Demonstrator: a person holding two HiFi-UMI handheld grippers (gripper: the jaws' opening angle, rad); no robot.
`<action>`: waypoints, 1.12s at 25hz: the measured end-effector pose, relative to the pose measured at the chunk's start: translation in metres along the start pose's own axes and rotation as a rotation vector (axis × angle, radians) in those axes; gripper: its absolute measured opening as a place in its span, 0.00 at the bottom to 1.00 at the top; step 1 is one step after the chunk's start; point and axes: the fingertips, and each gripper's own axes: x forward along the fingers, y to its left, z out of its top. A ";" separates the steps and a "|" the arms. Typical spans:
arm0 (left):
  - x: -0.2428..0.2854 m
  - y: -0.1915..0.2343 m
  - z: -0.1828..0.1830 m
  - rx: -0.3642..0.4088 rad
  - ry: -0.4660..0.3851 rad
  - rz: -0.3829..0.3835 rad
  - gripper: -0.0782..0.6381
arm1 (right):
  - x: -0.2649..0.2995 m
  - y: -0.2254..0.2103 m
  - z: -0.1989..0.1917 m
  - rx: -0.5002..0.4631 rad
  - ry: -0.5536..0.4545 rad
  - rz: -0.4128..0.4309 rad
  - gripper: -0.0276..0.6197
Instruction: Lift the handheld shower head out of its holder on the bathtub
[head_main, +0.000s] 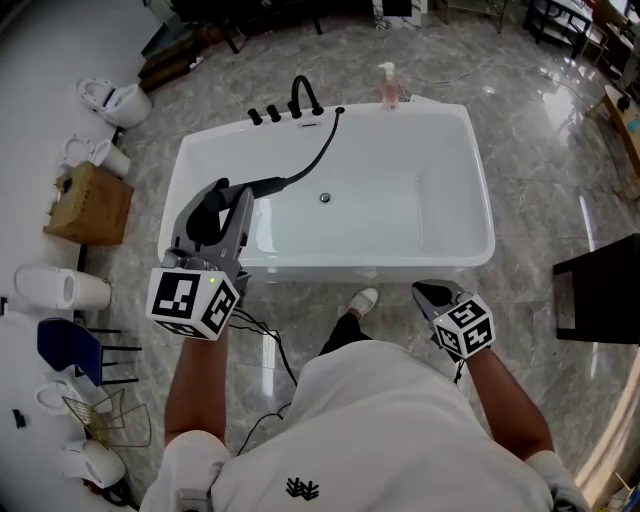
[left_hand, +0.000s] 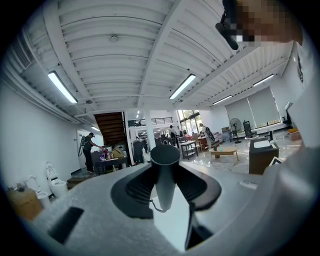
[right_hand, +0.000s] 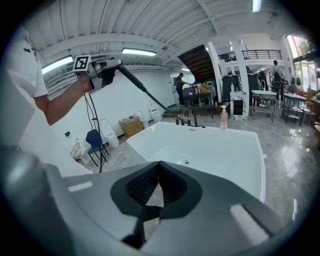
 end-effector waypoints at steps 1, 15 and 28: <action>0.000 0.000 0.000 0.000 0.001 -0.001 0.30 | 0.000 0.000 0.000 0.001 0.000 0.000 0.06; -0.001 0.000 0.002 -0.001 0.008 -0.012 0.30 | -0.001 0.004 0.004 0.001 -0.003 -0.003 0.06; -0.003 0.001 0.002 0.000 0.012 -0.032 0.30 | 0.001 0.009 0.004 0.005 -0.008 -0.011 0.06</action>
